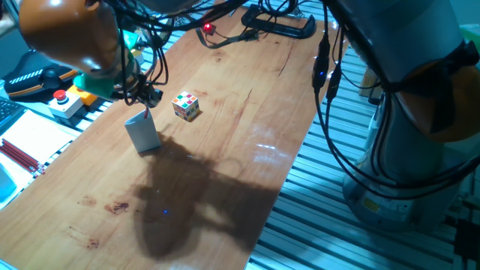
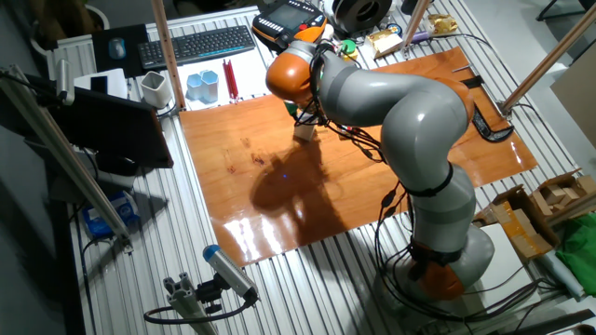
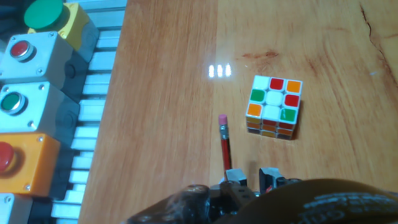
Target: Put the pen into the pen holder
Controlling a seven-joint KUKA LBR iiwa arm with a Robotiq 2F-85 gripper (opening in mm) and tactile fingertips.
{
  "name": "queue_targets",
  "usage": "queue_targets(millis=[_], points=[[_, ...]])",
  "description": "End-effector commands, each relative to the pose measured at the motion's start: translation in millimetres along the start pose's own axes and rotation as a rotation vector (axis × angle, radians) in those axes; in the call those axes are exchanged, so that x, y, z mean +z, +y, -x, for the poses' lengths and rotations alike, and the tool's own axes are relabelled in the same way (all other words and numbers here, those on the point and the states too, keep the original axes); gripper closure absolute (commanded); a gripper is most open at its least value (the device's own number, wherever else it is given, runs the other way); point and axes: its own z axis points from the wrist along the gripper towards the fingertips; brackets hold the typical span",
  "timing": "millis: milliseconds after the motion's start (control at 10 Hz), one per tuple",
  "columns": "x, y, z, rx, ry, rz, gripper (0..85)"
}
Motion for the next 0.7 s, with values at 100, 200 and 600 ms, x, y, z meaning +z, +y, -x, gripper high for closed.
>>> queue_targets(millis=[100,200,600], points=[[-12.9,-5.3,5.1,-0.039,0.048,-0.001,71.7],[-19.5,-8.4,7.0,-0.064,0.065,-0.006,80.7],[-37.8,-18.8,21.7,-0.198,0.192,-0.024,84.3]])
